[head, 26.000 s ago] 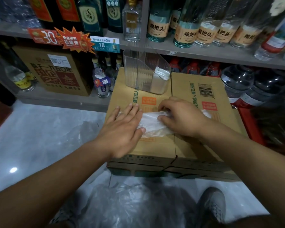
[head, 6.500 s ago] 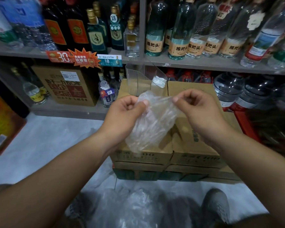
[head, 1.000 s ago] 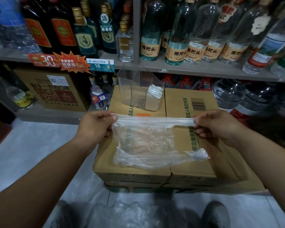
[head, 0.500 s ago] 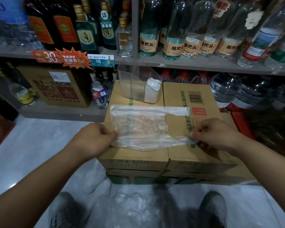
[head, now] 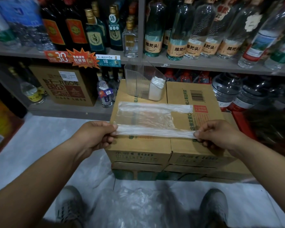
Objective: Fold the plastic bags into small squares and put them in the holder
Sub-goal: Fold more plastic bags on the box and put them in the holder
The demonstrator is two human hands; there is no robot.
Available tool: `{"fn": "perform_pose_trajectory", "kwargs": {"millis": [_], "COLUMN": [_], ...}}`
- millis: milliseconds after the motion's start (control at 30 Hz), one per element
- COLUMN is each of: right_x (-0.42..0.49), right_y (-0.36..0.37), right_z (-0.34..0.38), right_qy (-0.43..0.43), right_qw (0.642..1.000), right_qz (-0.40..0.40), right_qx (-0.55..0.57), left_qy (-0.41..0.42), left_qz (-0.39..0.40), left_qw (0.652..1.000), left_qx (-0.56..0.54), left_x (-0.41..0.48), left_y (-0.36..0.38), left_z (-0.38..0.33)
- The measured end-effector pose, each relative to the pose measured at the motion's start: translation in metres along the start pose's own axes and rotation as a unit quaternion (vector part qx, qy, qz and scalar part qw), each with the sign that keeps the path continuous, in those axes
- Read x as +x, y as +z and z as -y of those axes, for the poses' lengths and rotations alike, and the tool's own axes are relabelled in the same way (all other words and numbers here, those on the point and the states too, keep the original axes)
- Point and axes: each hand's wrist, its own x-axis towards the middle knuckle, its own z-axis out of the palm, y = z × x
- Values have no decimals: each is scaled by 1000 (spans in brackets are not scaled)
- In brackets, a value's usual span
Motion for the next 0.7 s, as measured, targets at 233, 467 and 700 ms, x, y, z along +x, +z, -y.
{"fn": "perform_pose_trajectory", "kwargs": {"millis": [233,467,700], "right_x": [1,-12,25], "right_y": [-1,26,82], "right_z": [0,30,57], "right_qy": [-11,-181,-220], "right_qw": [980,901,903], "right_qz": [-11,-119,14], "right_qx": [-197,-375,-370], "left_qy": [64,319,354], "left_qz": [-61,-141,-20], "left_qw": [970,829,752], "left_qx": [227,438,556], "left_x": [3,12,59], "left_y": [7,15,40], "left_z": [3,-7,-13]}}
